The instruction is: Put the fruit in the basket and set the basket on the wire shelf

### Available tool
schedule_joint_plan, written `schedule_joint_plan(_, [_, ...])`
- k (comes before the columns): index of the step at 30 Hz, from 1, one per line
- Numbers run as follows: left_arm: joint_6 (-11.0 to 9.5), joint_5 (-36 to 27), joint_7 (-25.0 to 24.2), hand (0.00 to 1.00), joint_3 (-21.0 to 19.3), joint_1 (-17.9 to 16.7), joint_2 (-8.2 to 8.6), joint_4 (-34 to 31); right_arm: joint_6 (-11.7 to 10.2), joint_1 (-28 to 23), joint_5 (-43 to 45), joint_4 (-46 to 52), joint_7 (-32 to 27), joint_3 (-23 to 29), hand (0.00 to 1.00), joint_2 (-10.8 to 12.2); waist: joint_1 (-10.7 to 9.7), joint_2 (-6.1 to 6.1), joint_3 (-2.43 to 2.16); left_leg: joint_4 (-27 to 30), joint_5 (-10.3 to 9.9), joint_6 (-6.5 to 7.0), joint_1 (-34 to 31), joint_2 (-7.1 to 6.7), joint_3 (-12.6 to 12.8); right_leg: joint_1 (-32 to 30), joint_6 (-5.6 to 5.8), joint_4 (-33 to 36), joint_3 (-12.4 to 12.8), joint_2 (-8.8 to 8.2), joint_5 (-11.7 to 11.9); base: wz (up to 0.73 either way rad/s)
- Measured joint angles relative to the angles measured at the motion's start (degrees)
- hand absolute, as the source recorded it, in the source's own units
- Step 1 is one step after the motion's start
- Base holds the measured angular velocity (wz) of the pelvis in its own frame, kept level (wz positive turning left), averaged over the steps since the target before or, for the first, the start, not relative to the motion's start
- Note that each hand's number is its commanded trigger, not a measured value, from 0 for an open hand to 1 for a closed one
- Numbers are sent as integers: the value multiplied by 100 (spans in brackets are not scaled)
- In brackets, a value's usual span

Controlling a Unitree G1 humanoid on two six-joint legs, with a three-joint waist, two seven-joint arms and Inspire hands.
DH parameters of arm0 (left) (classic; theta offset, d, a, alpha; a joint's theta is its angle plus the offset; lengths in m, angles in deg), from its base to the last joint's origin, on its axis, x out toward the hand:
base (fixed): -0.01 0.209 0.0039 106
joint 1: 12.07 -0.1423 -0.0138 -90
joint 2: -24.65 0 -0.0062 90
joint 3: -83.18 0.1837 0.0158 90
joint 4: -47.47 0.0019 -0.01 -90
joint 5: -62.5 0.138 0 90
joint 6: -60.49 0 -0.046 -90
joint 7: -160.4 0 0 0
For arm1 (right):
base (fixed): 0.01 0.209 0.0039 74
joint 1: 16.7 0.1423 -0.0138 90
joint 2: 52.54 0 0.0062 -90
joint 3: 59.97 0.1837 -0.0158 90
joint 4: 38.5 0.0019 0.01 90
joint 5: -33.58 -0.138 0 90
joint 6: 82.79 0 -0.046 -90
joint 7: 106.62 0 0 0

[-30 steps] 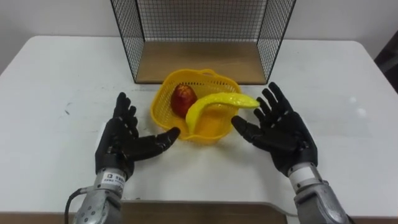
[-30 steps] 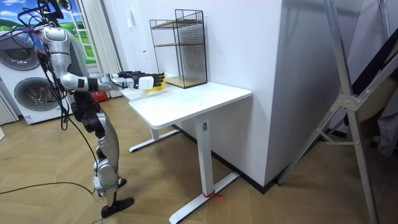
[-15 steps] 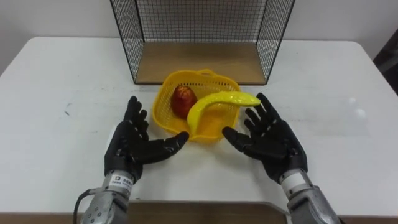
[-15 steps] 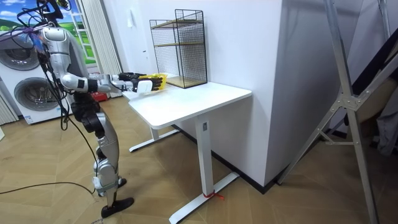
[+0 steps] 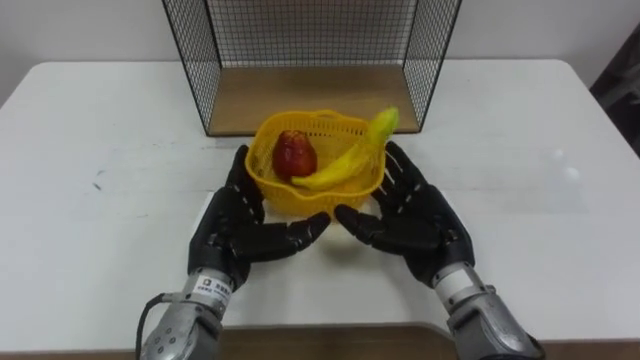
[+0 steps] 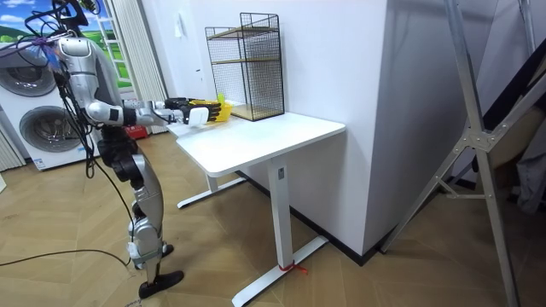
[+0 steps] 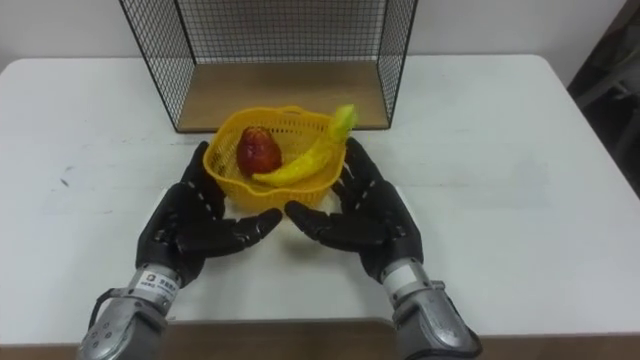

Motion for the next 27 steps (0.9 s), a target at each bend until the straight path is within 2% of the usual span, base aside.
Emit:
schedule_joint_plan(6, [-24, -8, 0, 0, 12, 55, 2, 0, -26, 39, 37, -7, -3, -12, 0, 0, -3, -62, 39, 1, 0, 0, -3, 1, 2, -2, 0, 0, 0, 1, 0, 0])
schedule_joint_plan(17, [-31, -5, 0, 0, 20, 215, 1, 1, -126, 45, 61, -7, -38, -12, 0, -10, -4, -66, 41, 1, 0, 0, 0, 0, 13, -8, 0, 0, 36, 3, 0, 0])
schedule_joint_plan(27, [-30, -3, 0, 0, 52, 219, -4, 2, -146, 85, 325, -28, -111, -7, 0, -16, -6, -69, 42, -1, 0, 0, 17, 1, 12, -7, 0, 3, 51, 3, 0, 0])
